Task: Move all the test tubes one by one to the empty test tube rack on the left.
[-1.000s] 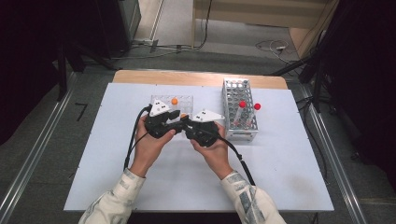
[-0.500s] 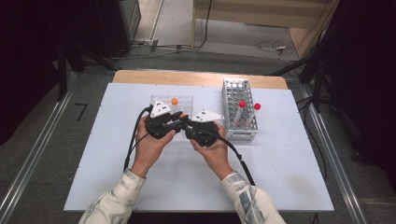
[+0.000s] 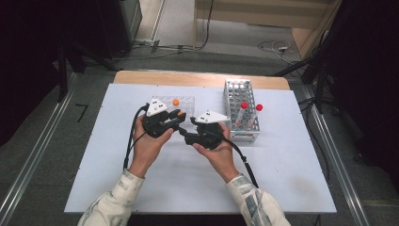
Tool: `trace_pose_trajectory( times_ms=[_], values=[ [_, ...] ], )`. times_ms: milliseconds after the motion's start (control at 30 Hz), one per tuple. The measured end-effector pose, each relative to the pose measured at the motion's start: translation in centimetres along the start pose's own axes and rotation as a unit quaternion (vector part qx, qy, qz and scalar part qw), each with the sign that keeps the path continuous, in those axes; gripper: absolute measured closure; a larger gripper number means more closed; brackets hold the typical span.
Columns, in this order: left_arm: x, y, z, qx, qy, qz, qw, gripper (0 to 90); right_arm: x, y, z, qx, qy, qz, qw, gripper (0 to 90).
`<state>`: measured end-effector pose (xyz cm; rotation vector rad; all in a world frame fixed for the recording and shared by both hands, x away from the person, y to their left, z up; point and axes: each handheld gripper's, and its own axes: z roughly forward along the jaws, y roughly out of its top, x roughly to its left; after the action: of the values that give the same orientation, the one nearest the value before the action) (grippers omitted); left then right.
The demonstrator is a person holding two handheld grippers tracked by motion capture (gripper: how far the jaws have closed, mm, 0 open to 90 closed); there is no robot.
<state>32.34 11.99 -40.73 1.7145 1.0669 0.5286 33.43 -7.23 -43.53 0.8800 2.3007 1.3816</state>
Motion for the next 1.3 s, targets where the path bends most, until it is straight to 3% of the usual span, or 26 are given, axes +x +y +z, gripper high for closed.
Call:
trace_pose_trajectory(
  times_ms=[200,400,700,1067,1300],
  values=[
    [1.7,0.9,-1.1,-0.006,0.026,-0.009,0.9996,71.1,-0.5,-0.5,-1.6,-0.002,-0.008,-0.003,1.0,36.1],
    [3.1,2.7,-1.8,-0.012,0.049,-0.009,0.9987,71.1,-1.4,-1.3,-2.5,0.003,-0.014,0.003,0.9999,36.1],
    [3.9,5.2,-0.8,-0.016,0.074,-0.003,0.9971,71.1,-1.9,-1.6,-3.4,-0.001,-0.017,0.009,0.9998,36.3],
    [4.6,5.0,1.0,-0.012,0.091,-0.006,0.9958,71.1,-2.4,-1.7,-3.9,-0.003,-0.02,0.012,0.9997,36.6],
    [4.4,4.3,1.7,-0.003,0.094,0.005,0.9956,71.0,-2.5,-1.7,-3.9,-0.004,-0.02,0.013,0.9997,36.7]
  ],
)
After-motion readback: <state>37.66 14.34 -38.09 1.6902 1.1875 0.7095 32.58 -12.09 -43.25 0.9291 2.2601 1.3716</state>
